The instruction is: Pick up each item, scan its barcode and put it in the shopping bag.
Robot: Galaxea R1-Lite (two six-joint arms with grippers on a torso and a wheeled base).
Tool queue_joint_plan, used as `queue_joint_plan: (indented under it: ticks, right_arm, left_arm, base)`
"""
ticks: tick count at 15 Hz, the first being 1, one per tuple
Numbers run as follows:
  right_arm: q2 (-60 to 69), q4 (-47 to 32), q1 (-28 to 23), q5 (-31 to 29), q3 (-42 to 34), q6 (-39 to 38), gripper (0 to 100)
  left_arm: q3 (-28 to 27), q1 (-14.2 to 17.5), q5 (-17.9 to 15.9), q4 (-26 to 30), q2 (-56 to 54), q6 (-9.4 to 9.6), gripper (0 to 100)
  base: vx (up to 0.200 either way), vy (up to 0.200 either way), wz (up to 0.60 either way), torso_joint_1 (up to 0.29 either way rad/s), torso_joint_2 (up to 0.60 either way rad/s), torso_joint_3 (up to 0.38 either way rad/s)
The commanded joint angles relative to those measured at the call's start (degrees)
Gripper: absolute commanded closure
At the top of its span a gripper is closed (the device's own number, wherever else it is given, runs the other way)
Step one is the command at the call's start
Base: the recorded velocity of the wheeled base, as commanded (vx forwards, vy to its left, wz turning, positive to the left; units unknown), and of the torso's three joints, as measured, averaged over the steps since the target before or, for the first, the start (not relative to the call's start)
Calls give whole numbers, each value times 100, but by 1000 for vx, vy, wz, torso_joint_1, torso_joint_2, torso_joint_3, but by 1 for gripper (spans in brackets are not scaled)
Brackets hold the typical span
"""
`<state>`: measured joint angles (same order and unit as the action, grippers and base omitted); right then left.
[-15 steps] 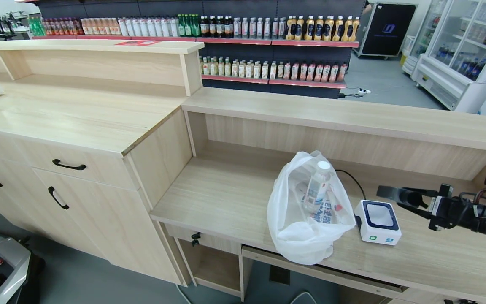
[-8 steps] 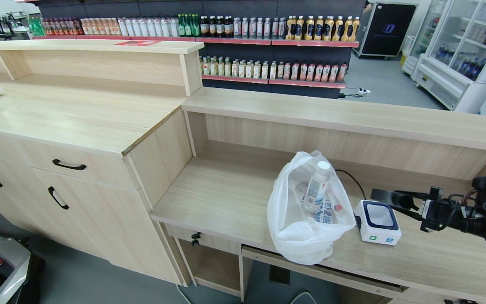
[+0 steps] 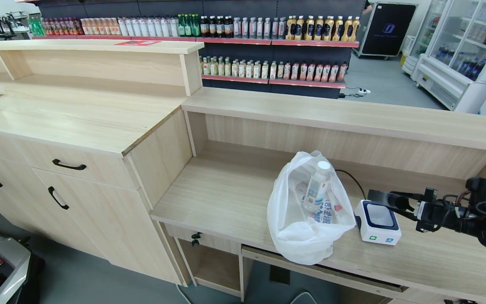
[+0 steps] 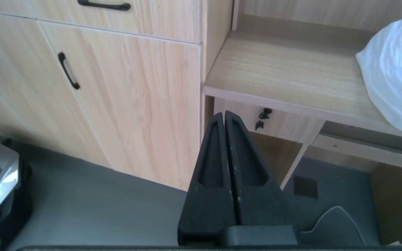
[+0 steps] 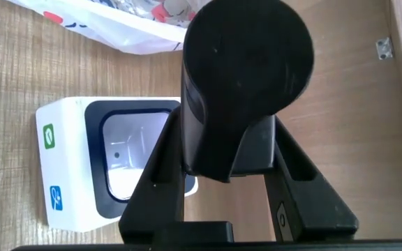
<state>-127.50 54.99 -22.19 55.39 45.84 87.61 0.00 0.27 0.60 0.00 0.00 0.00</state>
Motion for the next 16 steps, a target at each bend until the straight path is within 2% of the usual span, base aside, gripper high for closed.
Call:
queue_joint_plan:
  ticks: [1, 16]
  right_arm:
    - [-99, -6, -5, -20, 31, -7, 100]
    - [-407, 38, 197, -2, 382, -25, 100]
  left_arm:
    - [0, 0, 2, 0, 0, 0, 100]
    - [0, 0, 2, 0, 0, 0, 100]
  base:
    - [0, 0, 0, 0, 0, 0]
    - [0, 0, 0, 0, 0, 0]
